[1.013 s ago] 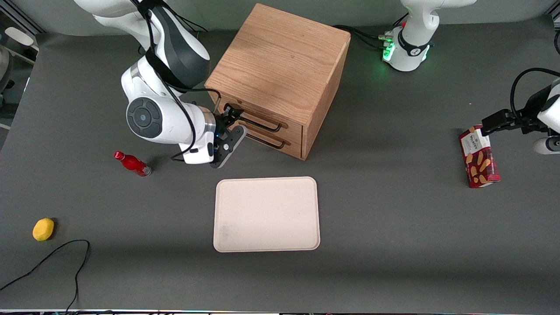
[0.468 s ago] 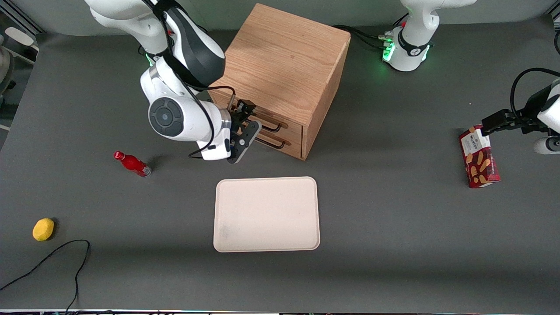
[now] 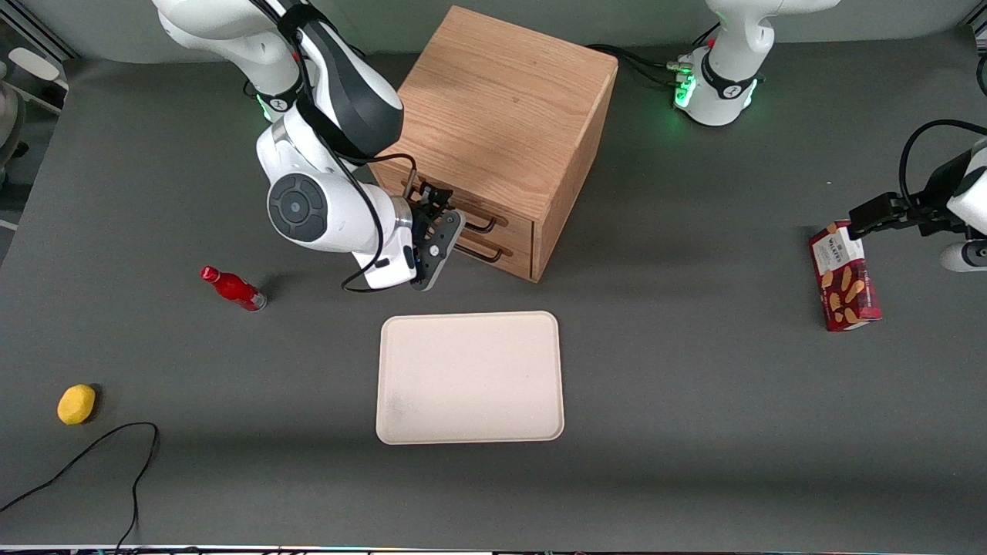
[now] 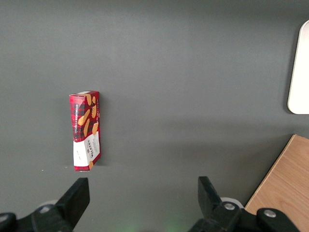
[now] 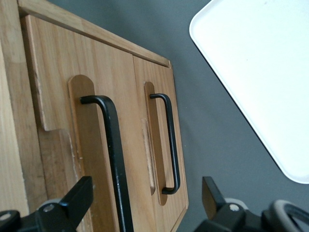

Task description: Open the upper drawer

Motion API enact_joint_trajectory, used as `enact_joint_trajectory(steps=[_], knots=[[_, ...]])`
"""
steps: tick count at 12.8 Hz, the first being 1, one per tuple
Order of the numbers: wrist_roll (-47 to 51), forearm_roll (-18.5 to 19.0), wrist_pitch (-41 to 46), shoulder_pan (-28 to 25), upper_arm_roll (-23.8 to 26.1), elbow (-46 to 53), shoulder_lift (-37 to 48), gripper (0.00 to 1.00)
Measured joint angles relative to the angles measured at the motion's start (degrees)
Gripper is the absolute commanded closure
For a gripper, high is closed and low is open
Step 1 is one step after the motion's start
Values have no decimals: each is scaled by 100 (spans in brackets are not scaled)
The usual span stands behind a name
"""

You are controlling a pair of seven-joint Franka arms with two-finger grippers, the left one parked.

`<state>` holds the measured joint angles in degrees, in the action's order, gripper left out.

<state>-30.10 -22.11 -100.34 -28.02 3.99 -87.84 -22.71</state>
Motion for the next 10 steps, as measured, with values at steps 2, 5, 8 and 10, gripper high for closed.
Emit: enact_joint_trajectory(steps=[2, 5, 8, 10], knots=[[-54, 0, -117, 0, 1, -117, 12, 0], [-77, 0, -224, -1, 2, -267, 33, 0], [-85, 0, -575, -4, 16, -613, 191, 0], [-107, 0, -731, -7, 22, -817, 314, 0]])
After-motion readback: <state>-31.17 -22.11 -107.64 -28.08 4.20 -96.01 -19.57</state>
